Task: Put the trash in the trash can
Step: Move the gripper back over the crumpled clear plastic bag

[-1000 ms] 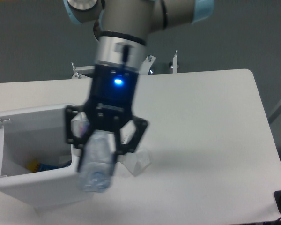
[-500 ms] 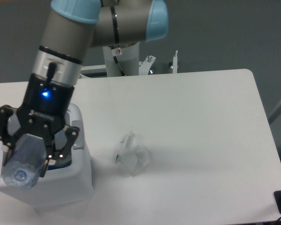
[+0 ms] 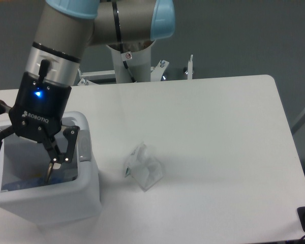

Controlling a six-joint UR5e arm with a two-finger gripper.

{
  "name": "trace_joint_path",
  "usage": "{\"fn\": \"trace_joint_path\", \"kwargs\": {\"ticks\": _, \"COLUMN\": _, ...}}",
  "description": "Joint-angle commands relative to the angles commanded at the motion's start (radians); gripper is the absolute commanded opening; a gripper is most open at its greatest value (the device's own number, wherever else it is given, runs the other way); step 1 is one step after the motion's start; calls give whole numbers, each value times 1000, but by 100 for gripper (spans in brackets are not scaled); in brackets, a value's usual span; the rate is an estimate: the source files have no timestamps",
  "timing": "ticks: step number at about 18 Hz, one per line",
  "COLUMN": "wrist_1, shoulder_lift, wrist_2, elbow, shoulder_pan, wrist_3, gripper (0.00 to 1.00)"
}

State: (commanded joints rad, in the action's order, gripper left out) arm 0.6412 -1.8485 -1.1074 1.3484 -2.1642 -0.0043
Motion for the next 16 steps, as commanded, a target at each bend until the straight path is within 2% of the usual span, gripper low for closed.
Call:
{"fn": "trace_joint_path", "kwargs": {"ticks": 1, "wrist_1": 5, "shoulder_lift": 17, "wrist_2": -37, "elbow": 9, "shoulder_pan": -34, "wrist_3": -22, "gripper": 100}}
{"fn": "trace_joint_path", "kwargs": {"ticks": 3, "wrist_1": 5, "shoulder_lift": 29, "wrist_2": -75, "elbow": 72, "shoulder_pan": -109, "wrist_3": -66, "gripper": 100}}
{"fn": "trace_joint_path", "kwargs": {"ticks": 6, "wrist_1": 5, "shoulder_lift": 37, "wrist_2": -89, "elbow": 259, "shoulder_pan": -261, "wrist_3": -43, "gripper": 100}}
{"fn": "trace_joint_path", "kwargs": {"ticks": 8, "wrist_1": 12, "shoulder_lift": 37, "wrist_2": -91, "elbow": 314, "shoulder_pan": -331, "wrist_3": 24, "gripper": 100}}
{"fn": "trace_joint_path", "kwargs": {"ticks": 9, "wrist_1": 21, "shoulder_lift": 25, "wrist_2": -100, "elbow": 360, "shoulder_pan": -335, "wrist_3": 73, "gripper": 100}}
{"fn": "trace_joint_path", "kwargs": {"ticks": 12, "wrist_1": 29, "shoulder_lift": 20, "wrist_2": -181, "elbow": 442, "shoulder_pan": -341, "wrist_3": 282, "gripper": 100}}
{"fn": "trace_joint_path", "kwargs": {"ticks": 14, "wrist_1": 32, "shoulder_lift": -4, "wrist_2": -207, "elbow": 510, "shoulder_pan": -332, "wrist_3": 311, "gripper": 100}}
{"fn": "trace_joint_path", "kwargs": {"ticks": 16, "wrist_1": 34, "shoulder_lift": -34, "wrist_2": -235, "elbow": 517, "shoulder_pan": -306, "wrist_3": 311, "gripper": 100}}
